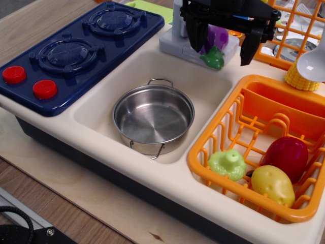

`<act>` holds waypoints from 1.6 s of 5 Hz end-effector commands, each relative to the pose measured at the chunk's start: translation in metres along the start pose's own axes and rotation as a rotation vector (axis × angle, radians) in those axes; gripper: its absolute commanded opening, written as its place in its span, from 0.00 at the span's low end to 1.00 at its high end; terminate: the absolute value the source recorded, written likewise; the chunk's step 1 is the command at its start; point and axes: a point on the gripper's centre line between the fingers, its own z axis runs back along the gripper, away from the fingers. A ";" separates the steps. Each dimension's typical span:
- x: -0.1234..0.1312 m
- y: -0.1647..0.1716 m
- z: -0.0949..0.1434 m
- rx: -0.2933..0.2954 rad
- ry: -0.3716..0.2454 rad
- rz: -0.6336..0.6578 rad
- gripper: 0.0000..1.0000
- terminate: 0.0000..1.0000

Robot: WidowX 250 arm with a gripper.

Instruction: Put eggplant into pan

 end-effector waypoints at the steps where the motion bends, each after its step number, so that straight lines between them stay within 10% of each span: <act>1: 0.000 -0.001 -0.006 0.015 -0.018 -0.064 1.00 0.00; 2: -0.003 -0.001 -0.011 0.041 -0.006 -0.114 0.00 0.00; 6: -0.030 0.015 0.053 0.105 0.077 -0.017 0.00 0.00; 8: -0.072 0.058 0.049 0.048 0.104 0.048 0.00 0.00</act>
